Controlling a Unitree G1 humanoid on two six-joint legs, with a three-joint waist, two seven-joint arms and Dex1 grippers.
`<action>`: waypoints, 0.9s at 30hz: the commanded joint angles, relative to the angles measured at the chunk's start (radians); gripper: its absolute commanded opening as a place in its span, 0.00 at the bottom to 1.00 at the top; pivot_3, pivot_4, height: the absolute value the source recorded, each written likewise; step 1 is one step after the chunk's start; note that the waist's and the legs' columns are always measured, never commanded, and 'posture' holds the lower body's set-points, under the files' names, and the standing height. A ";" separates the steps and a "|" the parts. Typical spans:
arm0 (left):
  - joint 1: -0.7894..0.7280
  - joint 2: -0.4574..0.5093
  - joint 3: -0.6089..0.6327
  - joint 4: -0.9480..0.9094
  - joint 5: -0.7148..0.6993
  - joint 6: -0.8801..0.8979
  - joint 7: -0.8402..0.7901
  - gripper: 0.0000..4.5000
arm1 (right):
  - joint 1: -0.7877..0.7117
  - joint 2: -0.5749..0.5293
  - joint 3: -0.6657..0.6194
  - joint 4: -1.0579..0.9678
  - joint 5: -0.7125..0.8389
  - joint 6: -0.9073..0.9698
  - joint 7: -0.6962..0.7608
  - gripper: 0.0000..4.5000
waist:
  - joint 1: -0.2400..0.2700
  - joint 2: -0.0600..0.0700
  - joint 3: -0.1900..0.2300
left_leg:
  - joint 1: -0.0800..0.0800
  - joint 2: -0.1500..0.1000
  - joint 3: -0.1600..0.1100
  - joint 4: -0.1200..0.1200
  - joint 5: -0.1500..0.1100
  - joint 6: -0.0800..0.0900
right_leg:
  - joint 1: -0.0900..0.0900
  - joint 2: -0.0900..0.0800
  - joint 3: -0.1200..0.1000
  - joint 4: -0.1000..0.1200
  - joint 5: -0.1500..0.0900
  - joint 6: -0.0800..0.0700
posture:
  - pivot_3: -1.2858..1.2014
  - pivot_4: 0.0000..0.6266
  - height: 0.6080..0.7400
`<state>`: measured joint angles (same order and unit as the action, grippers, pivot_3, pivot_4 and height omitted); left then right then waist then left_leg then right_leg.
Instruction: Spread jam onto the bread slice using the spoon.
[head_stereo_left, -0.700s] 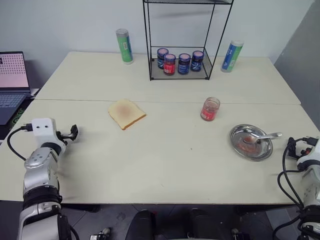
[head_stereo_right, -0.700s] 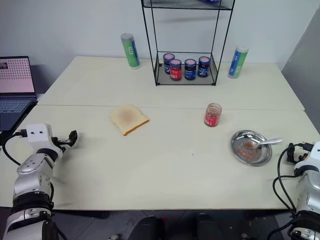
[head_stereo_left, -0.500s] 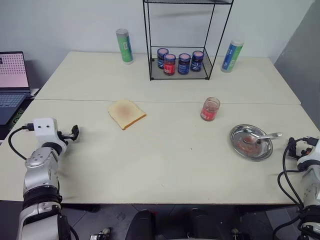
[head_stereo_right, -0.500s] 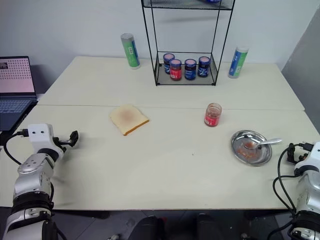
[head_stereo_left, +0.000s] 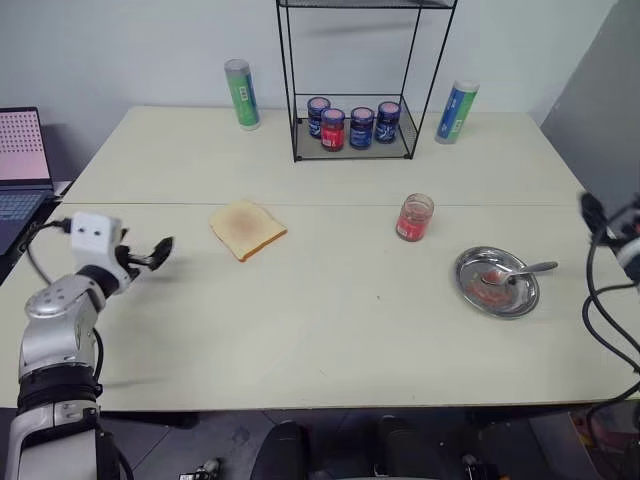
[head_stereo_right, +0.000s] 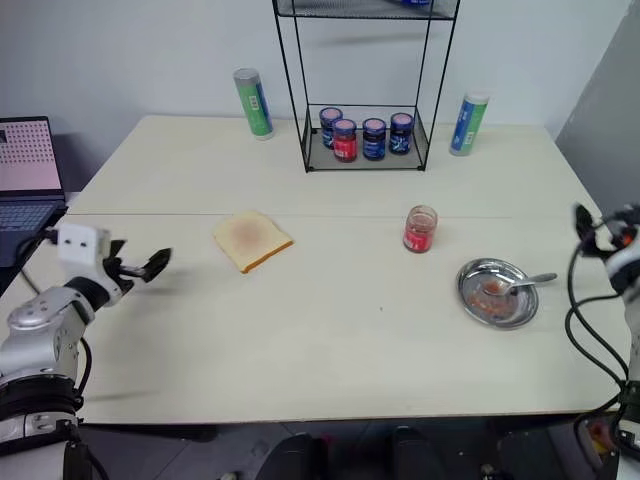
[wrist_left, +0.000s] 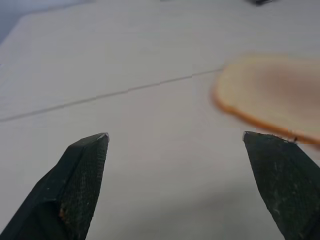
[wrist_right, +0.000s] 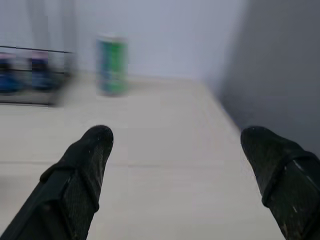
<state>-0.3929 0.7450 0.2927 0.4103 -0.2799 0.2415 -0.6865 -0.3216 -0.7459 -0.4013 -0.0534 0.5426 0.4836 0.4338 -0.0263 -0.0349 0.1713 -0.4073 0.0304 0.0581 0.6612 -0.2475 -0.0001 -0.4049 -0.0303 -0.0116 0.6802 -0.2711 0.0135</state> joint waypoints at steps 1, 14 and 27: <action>0.013 0.045 -0.087 -0.127 -0.012 0.109 -0.122 1.00 | 0.037 -0.042 0.156 -0.265 0.186 0.222 0.183 0.99 | 0.000 0.000 0.000 | -0.001 0.000 0.000 0.000 0.000 0.000 | -0.001 0.000 0.000 0.000 0.000 0.000 | 0.52 0.24 1.00; 0.105 -0.174 -0.152 -0.374 0.037 0.283 0.132 1.00 | -0.061 0.143 0.380 -0.405 0.211 0.329 0.134 0.99 | 0.003 -0.001 0.001 | -0.002 -0.001 -0.001 0.001 0.000 0.000 | -0.002 -0.002 0.000 0.000 0.000 0.000 | 0.52 0.24 1.00; -0.121 -0.366 -0.177 0.050 0.181 0.058 0.419 1.00 | -0.113 0.199 0.389 -0.431 0.218 0.369 0.090 0.99 | 0.025 -0.002 -0.001 | -0.002 -0.002 -0.001 0.003 0.000 0.000 | -0.001 -0.002 -0.001 0.000 0.000 0.000 | 0.52 0.24 1.00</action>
<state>-0.4999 0.3795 0.1054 0.3879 -0.1306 0.3298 -0.3049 -0.4178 -0.5472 0.0030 -0.4427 0.7476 0.8514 0.5246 -0.0014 -0.0366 0.1706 -0.4091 0.0281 0.0570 0.6640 -0.2475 0.0002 -0.4055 -0.0323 -0.0124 0.6803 -0.2706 0.0139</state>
